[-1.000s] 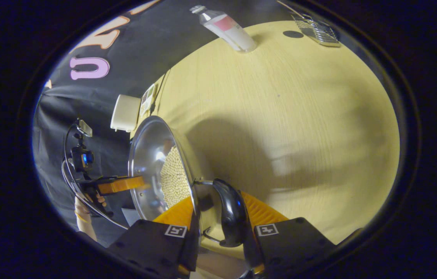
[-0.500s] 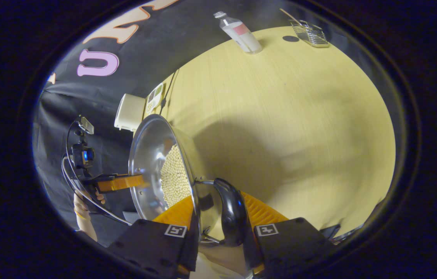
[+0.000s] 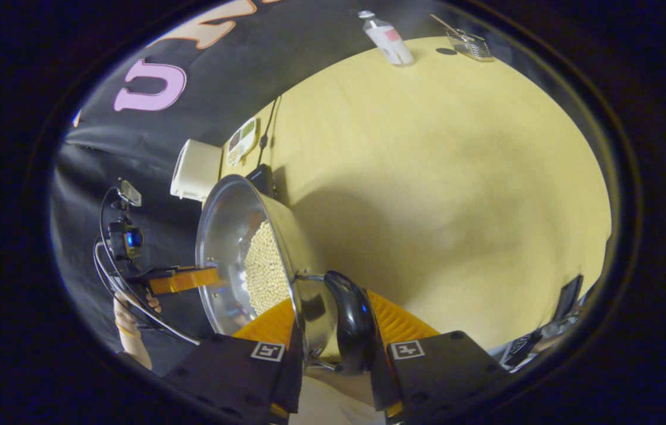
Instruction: First push the handle of the pot to place it horizontally, then grasp the pot with both hands and set it on the induction cooktop.
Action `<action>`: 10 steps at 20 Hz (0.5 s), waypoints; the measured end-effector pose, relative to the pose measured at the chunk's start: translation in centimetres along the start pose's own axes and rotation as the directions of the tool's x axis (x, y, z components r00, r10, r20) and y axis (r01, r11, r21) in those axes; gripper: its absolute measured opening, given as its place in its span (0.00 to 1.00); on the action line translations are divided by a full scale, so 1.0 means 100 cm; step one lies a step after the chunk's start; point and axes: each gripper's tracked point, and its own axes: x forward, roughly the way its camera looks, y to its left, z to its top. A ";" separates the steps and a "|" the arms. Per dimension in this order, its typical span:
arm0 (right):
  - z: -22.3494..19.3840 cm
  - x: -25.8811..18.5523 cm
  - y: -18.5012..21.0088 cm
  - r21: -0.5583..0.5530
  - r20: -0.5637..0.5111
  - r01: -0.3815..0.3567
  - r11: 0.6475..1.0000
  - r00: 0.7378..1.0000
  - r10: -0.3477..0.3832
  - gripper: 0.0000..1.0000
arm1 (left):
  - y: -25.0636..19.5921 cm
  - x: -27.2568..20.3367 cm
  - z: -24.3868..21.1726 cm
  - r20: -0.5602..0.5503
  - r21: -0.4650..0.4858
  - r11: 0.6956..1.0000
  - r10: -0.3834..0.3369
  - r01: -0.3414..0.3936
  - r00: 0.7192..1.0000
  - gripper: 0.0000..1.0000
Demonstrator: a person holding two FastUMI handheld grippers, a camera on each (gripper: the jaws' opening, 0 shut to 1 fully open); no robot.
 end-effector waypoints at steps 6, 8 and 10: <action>-0.008 0.037 0.052 -0.019 -0.007 0.006 1.000 1.000 -0.007 0.45 | 0.063 -0.017 -0.002 0.018 0.002 1.000 0.014 -0.014 1.000 0.59; -0.007 0.049 0.067 -0.032 -0.015 0.000 0.999 1.000 -0.001 0.44 | 0.081 -0.017 0.000 0.027 0.000 1.000 0.022 -0.022 0.999 0.59; -0.003 0.059 0.080 -0.044 -0.021 -0.006 0.999 1.000 0.005 0.45 | 0.091 -0.021 0.006 0.044 -0.007 0.999 0.034 -0.033 0.998 0.59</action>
